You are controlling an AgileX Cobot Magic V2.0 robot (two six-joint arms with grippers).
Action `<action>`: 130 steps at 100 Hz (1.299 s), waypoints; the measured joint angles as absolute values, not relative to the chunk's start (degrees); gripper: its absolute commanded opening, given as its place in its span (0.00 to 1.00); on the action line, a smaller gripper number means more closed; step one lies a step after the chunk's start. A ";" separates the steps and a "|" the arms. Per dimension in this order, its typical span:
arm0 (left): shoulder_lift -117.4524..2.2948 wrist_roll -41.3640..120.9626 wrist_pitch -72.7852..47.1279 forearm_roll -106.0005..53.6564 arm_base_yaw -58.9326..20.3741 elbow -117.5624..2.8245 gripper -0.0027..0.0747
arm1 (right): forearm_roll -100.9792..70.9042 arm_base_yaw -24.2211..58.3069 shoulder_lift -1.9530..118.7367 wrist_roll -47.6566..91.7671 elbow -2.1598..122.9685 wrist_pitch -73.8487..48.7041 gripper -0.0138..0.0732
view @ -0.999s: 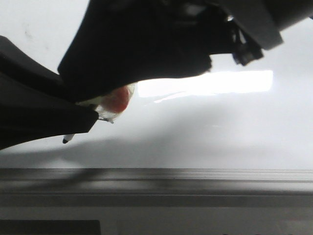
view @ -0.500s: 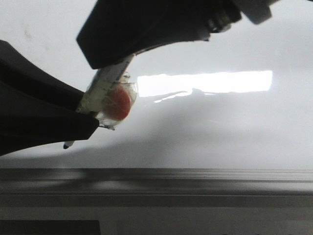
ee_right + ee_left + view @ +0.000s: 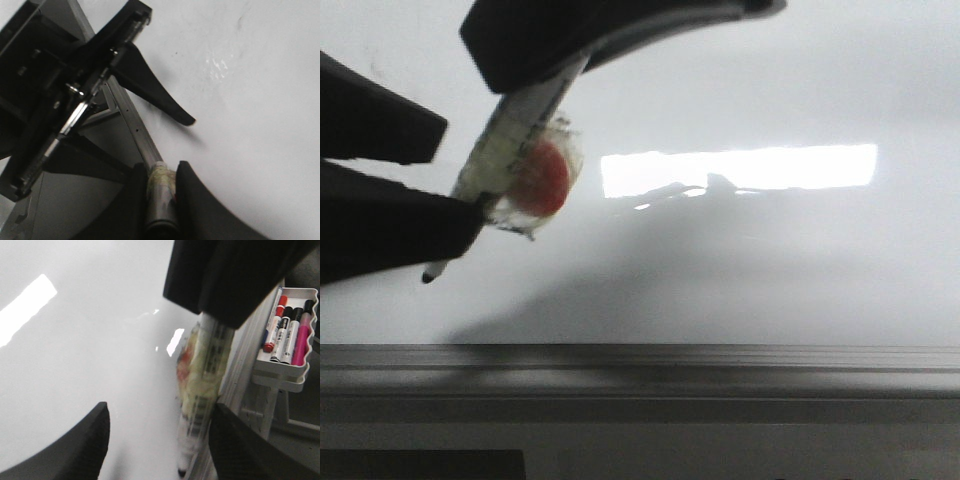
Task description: Write number 3 on whiteboard
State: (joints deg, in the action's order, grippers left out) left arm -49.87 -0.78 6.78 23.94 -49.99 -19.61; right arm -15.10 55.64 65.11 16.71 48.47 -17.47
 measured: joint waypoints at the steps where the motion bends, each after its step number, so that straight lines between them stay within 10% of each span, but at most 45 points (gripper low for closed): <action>1: -49.54 -0.78 6.46 23.70 -49.99 -19.61 0.58 | -15.10 55.45 65.11 16.62 48.69 -17.81 0.08; 130: -39.19 -0.78 -3.36 16.26 -49.99 -19.61 0.58 | -15.28 41.03 71.20 15.76 63.56 -35.73 0.08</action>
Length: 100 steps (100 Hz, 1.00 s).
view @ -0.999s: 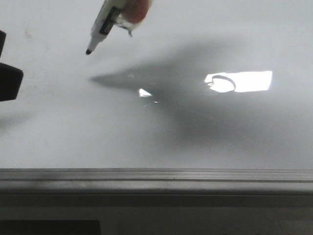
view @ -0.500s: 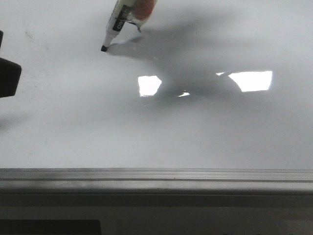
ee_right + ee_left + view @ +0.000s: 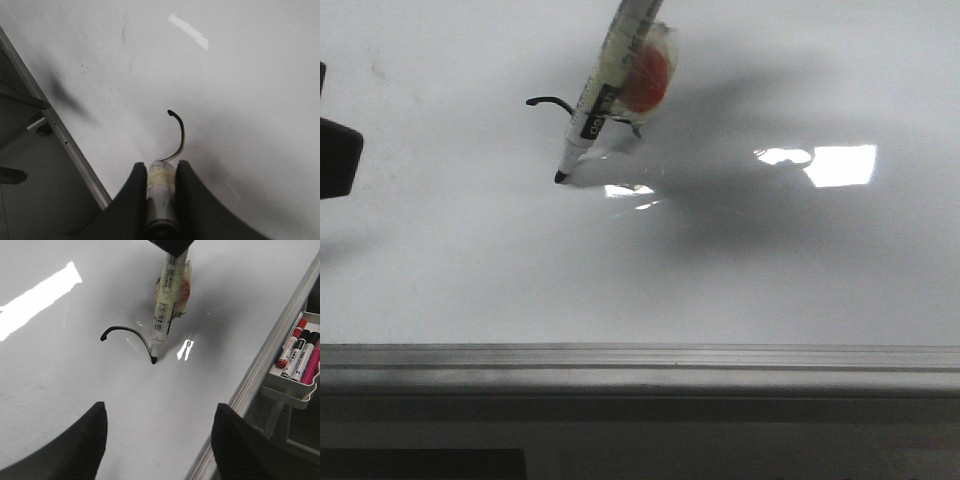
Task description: Write number 3 on whiteboard
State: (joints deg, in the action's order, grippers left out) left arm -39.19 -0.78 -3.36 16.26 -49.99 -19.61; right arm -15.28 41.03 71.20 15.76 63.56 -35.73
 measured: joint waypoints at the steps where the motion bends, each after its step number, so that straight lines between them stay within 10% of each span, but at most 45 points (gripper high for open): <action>1: -39.19 -0.78 -3.36 16.26 -49.99 -19.61 0.58 | -15.39 40.90 71.10 15.76 63.62 -35.89 0.08; 100: -51.27 -0.78 7.85 15.36 -51.72 -19.61 0.58 | -14.64 53.18 74.06 15.21 61.06 -31.78 0.08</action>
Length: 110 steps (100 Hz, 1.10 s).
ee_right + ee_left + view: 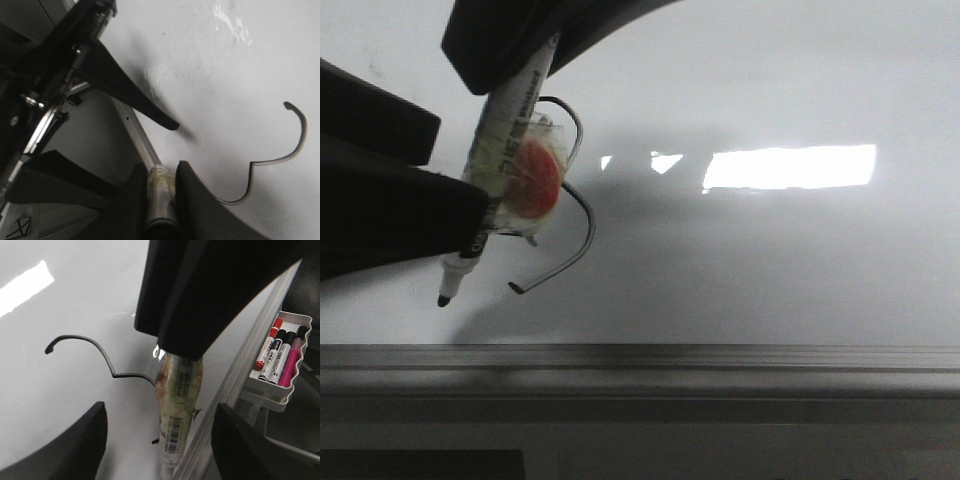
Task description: Write number 3 on whiteboard
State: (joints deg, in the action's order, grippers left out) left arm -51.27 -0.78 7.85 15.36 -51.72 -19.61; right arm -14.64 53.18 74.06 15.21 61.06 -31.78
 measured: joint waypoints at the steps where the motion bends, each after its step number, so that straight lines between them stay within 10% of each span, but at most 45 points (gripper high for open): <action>1: -51.62 -0.78 7.96 15.36 -51.72 -19.61 0.58 | -14.64 53.30 74.06 15.21 61.06 -31.67 0.08; 21: -55.07 -0.78 8.35 15.11 -51.72 -19.61 0.53 | -15.88 53.79 73.58 15.21 61.43 -31.91 0.08; 37: -55.43 -0.78 8.88 14.88 -51.72 -19.61 0.00 | -16.12 53.85 73.48 15.21 61.94 -31.91 0.08; 63: -55.43 0.00 9.32 15.30 -51.80 -19.61 0.01 | -16.49 53.85 73.48 15.21 62.07 -31.78 0.14; 87: -55.43 -2.69 9.47 12.24 -51.85 -19.61 0.01 | -16.87 53.50 73.48 15.21 62.07 -31.54 0.89; 110: -55.43 -3.78 3.12 -18.20 -49.34 -19.61 0.01 | -16.98 49.62 70.51 15.21 62.07 -31.27 0.83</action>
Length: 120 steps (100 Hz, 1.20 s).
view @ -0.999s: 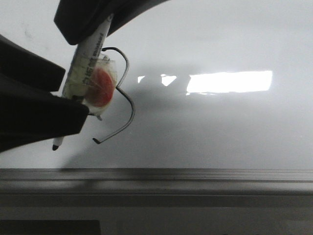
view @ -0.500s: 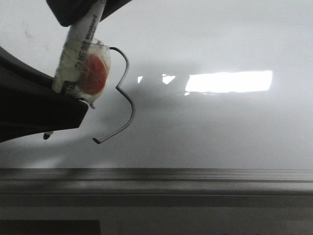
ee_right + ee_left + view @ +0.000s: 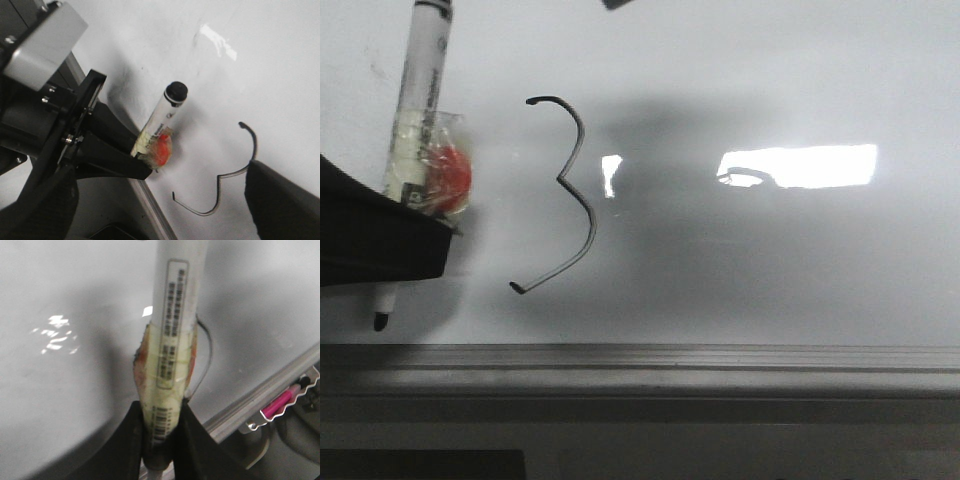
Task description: Write number 3 on whiteboard
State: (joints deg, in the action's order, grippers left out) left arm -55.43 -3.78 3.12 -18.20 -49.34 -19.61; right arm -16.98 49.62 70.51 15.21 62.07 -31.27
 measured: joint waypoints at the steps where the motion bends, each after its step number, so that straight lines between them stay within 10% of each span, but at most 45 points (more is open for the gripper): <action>1: -55.43 -3.78 2.90 -18.82 -49.12 -19.61 0.01 | -16.98 49.60 70.18 15.21 62.07 -31.16 0.82; 62: -58.31 -4.00 1.40 -31.28 -45.51 -20.86 0.01 | -16.98 48.81 67.19 15.21 62.07 -30.43 0.76; 91: -58.43 -4.00 1.35 -31.28 -45.51 -21.20 0.52 | -16.98 48.81 67.19 15.21 62.07 -30.43 0.76; 120: -56.27 -3.90 -1.25 -29.11 -45.23 -21.57 0.53 | -14.86 48.81 66.34 15.21 62.07 -32.14 0.68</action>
State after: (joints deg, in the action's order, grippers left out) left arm -56.27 -3.90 -1.25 -29.11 -45.23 -21.57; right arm -14.86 48.81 66.34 15.21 62.07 -32.14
